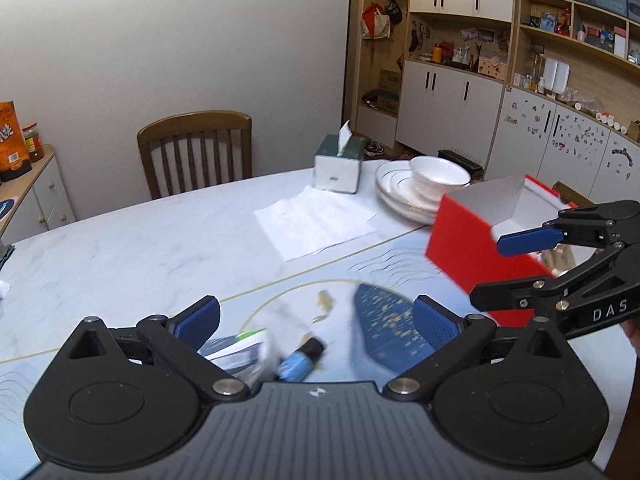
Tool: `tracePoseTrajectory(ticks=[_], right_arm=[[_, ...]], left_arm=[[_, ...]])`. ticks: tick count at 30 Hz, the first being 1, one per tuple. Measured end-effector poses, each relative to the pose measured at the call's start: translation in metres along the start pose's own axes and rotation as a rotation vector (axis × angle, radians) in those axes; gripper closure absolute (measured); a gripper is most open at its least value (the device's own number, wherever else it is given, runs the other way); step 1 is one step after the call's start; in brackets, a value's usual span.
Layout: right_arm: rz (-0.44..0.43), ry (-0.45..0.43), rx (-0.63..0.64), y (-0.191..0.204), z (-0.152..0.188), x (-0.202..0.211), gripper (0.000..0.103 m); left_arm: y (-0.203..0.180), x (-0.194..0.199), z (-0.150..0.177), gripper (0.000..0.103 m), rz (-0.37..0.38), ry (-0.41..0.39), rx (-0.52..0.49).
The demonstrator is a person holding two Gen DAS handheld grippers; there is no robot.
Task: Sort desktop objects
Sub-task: 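Withdraw both tools from the box back over the table, then close the left tool on the tissue pack while the right tool grasps the blue dropper bottle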
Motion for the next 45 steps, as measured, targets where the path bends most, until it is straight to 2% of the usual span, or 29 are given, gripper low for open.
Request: tracePoseTrajectory(ticks=[4,7,15,27,31,39,45], right_arm=[[0.003,0.022,0.008,0.014,0.0,-0.015,0.027],[-0.001,0.042,0.019,0.023,0.0,-0.027,0.027],[-0.008,0.086,0.044,0.044,-0.002,-0.058,0.027],[-0.027,0.166,0.092,0.068,-0.002,-0.101,0.027],[-0.021,0.188,0.105,0.071,-0.002,-0.114,0.027],[-0.024,0.205,0.117,0.077,-0.005,-0.14,0.027],[-0.013,0.224,0.123,0.079,-0.006,-0.159,0.027]], left_arm=[[0.021,-0.003,0.011,0.0,0.006,0.016,-0.02],[0.033,-0.005,0.019,0.0,0.04,0.026,-0.05],[0.056,-0.021,0.036,0.0,0.069,0.05,-0.186],[0.099,-0.068,0.047,0.0,0.14,0.096,-0.31],[0.115,-0.091,0.052,0.0,0.147,0.138,-0.337],[0.115,-0.114,0.049,0.0,0.201,0.163,-0.394],[0.115,-0.125,0.047,0.0,0.236,0.167,-0.391]])
Point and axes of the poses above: each gripper's, at about its wrist camera, not at the fingertips, and x roughly against the way its jaws point, y to its left, z to its underside, the point moved 8 cm from there along -x, roughly the way its jaws point, and after that the axes turned 12 degrees about y, right-handed, at the moved point
